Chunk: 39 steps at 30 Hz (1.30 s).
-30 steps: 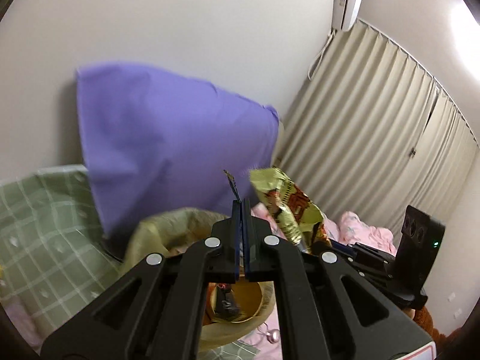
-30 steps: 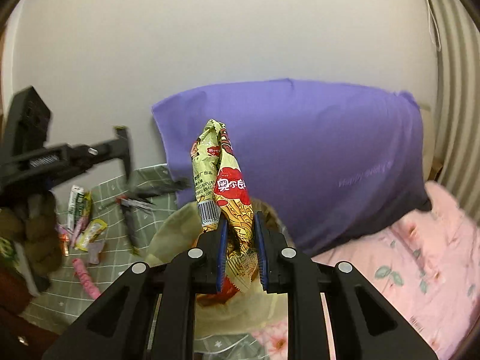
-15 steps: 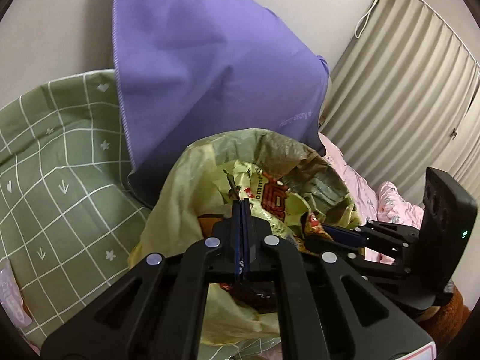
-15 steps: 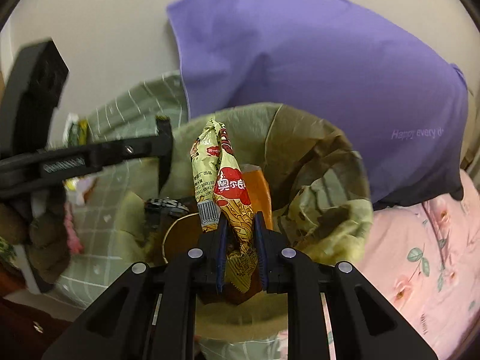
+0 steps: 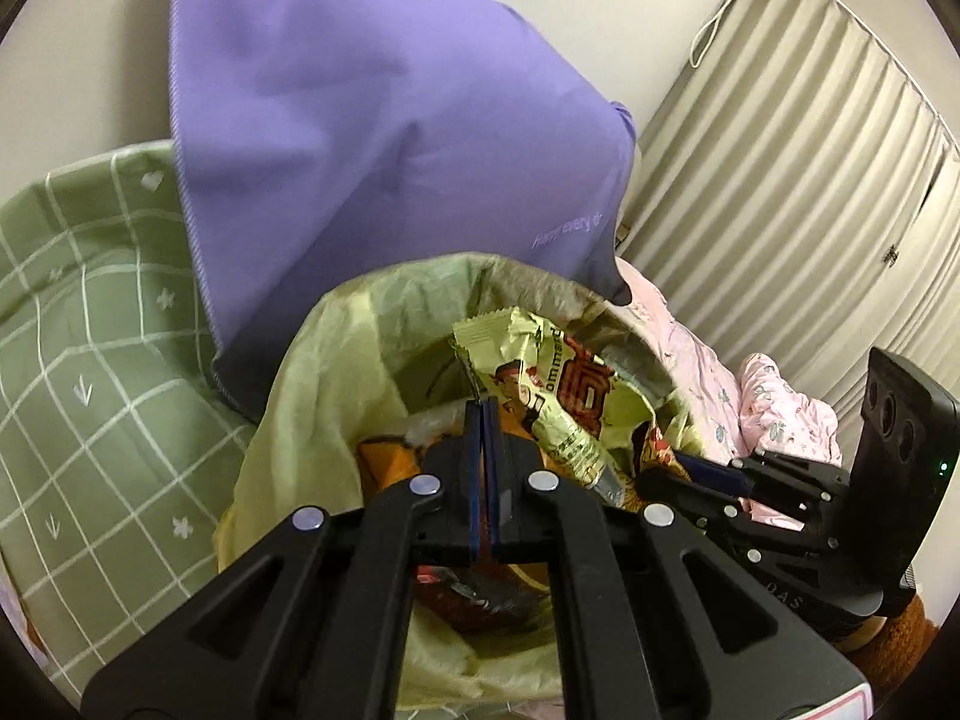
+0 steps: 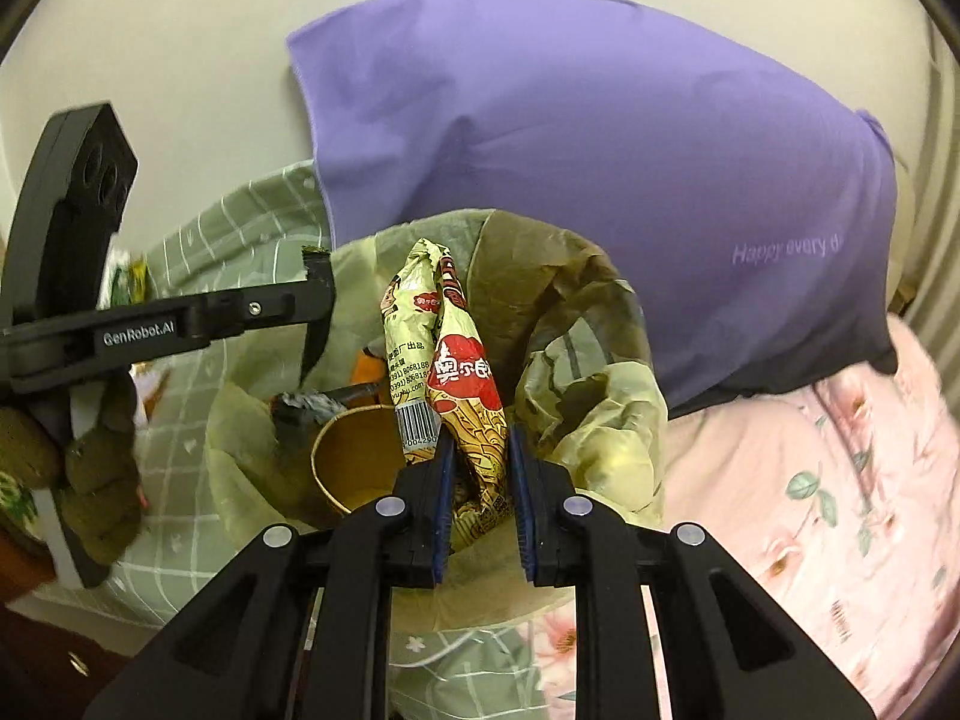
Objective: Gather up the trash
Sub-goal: 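Carry both wrappers over the bin and lower them inside, then open both tools to drop the wrappers into the bin, then grasp the white milk carton with the left tool while the right tool grasps a yellow snack bag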
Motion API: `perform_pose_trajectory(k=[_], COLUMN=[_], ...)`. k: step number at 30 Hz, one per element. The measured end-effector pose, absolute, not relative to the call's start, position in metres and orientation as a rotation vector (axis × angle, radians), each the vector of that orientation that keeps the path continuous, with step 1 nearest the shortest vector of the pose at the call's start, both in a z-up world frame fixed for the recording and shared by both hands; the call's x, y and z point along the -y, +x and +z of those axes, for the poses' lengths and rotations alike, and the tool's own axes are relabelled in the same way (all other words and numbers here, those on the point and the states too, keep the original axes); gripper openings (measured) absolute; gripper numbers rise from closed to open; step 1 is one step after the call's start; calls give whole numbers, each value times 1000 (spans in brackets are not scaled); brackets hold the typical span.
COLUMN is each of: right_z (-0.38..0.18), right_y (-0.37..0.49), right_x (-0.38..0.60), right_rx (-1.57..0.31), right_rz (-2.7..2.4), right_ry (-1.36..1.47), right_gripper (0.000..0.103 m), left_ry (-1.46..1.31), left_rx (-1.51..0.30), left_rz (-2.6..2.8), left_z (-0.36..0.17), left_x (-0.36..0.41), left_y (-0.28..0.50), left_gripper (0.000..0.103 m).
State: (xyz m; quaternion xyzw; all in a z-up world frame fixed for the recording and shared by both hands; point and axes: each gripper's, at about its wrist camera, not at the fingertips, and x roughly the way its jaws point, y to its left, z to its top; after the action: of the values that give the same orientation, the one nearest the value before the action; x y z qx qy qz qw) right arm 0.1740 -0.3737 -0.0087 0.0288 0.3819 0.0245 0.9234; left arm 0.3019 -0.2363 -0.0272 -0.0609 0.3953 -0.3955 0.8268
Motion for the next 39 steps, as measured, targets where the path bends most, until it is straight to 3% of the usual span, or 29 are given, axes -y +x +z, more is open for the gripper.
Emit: perform_pose_trajectory(k=[4, 5, 8, 15, 23, 34, 39], right_z=[-6, -4, -1, 15, 29, 6, -1], right_y=[173, 172, 169, 160, 154, 177, 187], right_x=[376, 376, 374, 356, 293, 193, 164], right_rx=[-767, -761, -744, -679, -601, -648, -666], right_rz=[22, 14, 16, 7, 94, 288, 361], right_ry=[85, 85, 96, 102, 63, 8, -3], right_gripper=[22, 29, 34, 35, 35, 35, 35], left_ry=[-145, -155, -159, -157, -67, -170, -216], left_rx=[-827, -828, -825, -793, -722, -728, -682], left_rz=[-845, -848, -835, -790, -642, -289, -196], left_z=[-15, -13, -7, 3, 3, -29, -30], left_x=[234, 232, 224, 186, 119, -41, -108], left_y=[306, 307, 306, 288, 265, 263, 279], left_gripper=[1, 3, 17, 39, 43, 45, 59])
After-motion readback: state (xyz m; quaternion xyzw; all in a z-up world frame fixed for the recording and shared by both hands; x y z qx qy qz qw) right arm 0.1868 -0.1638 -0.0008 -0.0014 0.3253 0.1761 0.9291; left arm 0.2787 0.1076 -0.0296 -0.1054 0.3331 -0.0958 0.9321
